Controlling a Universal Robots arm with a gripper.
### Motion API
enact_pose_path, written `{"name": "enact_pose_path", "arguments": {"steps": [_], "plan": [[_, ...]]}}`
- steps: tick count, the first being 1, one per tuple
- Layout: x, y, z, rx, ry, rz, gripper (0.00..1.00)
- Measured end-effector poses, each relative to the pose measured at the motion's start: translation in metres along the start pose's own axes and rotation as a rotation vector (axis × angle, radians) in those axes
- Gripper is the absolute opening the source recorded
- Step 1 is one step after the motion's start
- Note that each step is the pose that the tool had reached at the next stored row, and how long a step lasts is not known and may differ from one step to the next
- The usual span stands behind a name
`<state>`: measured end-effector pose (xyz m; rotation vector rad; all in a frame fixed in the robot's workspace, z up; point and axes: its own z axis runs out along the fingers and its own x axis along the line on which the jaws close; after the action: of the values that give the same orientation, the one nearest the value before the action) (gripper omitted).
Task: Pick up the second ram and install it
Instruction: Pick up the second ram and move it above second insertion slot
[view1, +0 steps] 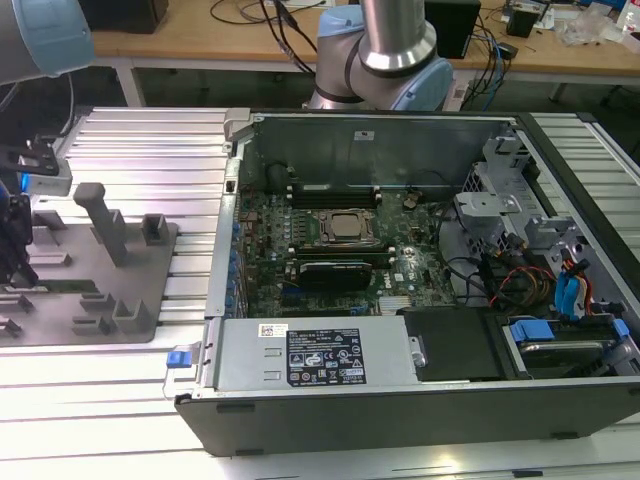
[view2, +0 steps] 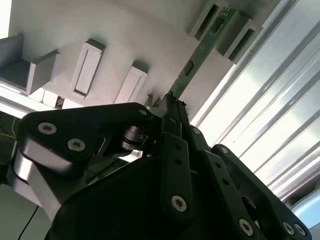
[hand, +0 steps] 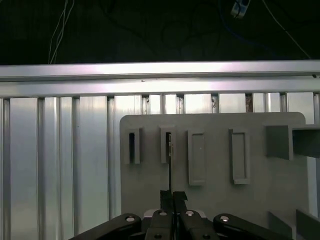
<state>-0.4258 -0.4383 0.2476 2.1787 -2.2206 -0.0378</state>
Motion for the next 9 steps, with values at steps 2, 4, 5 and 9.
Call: {"name": "enact_pose_path", "arguments": {"steps": [2,4,5,9], "plan": [[0.0001,0.0006,-0.0147,0.0000,0.0000,0.000,0.09],[0.0001,0.0009,-0.0241,0.0001,-0.0004,0.000,0.09],[0.0001,0.0012,-0.0309,0.0000,-0.0013,0.000,0.09],[0.0002,0.0017,-0.0450,0.0000,-0.0021,0.000,0.09]]}}
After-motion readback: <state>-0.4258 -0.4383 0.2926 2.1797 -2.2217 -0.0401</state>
